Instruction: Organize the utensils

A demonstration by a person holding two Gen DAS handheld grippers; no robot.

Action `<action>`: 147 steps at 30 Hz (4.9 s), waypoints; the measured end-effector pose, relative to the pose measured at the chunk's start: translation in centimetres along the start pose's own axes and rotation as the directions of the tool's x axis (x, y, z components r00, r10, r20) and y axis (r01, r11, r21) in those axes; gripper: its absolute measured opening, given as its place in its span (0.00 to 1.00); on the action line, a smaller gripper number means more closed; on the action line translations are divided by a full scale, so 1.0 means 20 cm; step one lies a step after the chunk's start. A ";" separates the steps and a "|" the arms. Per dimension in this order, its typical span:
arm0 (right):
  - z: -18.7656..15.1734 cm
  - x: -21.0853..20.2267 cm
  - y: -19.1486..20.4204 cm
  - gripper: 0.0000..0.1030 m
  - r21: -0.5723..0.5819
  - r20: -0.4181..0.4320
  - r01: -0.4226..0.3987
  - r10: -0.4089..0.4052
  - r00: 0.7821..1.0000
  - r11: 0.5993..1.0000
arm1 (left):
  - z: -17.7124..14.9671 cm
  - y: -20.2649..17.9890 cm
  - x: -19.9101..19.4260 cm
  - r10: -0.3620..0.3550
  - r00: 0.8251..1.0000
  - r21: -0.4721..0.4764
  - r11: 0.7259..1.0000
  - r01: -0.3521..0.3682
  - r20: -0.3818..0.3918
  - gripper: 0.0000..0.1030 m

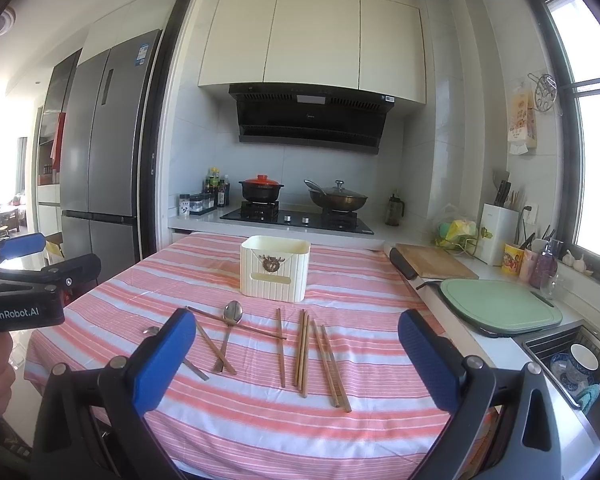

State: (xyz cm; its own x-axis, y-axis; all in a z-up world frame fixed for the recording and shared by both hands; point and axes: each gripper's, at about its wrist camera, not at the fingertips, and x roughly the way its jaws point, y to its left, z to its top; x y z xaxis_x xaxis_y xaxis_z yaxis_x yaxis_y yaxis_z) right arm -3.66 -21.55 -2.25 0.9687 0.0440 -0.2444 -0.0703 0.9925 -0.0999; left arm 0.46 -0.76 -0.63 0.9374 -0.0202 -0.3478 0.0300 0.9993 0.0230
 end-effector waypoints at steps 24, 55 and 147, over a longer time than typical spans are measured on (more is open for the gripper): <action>-0.01 0.01 -0.01 1.00 0.002 -0.008 -0.003 0.003 1.000 1.000 | -0.02 -0.02 0.01 -0.007 1.000 -0.002 1.000 0.007 -0.011 1.00; -0.03 0.04 0.00 1.00 0.001 -0.016 -0.007 0.008 1.000 1.000 | -0.02 0.07 0.06 0.014 0.998 -0.072 0.997 -0.018 -0.063 1.00; -0.24 0.81 -0.36 1.00 0.093 -0.341 0.113 -0.075 0.937 0.989 | -0.27 0.42 1.75 -0.102 0.834 -0.051 0.995 0.089 -0.543 0.30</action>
State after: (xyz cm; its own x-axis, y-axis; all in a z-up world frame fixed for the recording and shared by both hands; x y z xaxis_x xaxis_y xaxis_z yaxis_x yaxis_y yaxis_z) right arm 11.41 -28.53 -10.13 0.8317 -0.0721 -0.5506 0.0622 0.9974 -0.0365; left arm 31.56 7.10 -17.67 0.5903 -0.1015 -0.8008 0.0954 0.9939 -0.0556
